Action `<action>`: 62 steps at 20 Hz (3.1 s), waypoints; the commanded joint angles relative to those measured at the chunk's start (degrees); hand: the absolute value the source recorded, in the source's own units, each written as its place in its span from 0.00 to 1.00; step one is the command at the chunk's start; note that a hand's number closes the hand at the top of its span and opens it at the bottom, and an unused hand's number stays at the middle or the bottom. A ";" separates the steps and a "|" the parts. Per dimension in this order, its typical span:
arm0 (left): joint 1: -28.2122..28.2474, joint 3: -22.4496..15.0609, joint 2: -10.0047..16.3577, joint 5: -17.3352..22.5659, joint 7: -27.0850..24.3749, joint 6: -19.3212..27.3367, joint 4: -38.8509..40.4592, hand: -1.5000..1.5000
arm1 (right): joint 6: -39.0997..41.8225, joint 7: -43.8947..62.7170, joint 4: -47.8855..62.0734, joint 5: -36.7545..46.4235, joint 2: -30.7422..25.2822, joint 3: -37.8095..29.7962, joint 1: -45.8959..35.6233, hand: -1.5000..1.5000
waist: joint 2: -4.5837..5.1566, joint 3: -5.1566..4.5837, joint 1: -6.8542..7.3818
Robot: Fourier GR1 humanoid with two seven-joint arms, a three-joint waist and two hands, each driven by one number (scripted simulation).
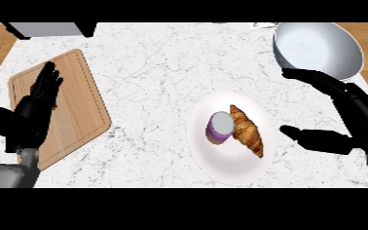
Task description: Pick the croissant from the plate and place it in the bowl
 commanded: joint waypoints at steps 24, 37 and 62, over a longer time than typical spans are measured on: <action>-3.52 3.42 -2.52 -2.82 2.08 -6.42 2.61 0.50 | 29.35 37.83 -10.72 4.66 -2.87 6.87 -14.15 0.00 | 1.18 -0.04 4.35; -2.04 3.18 -4.86 -6.47 3.03 -4.76 0.62 0.50 | 45.49 41.12 11.14 3.20 6.20 13.18 -23.54 0.00 | 1.00 0.07 3.68; -1.86 10.38 -7.54 -9.80 2.82 -10.61 0.15 0.50 | 37.73 24.12 17.76 33.39 14.01 15.82 -10.84 0.00 | 0.92 0.11 2.97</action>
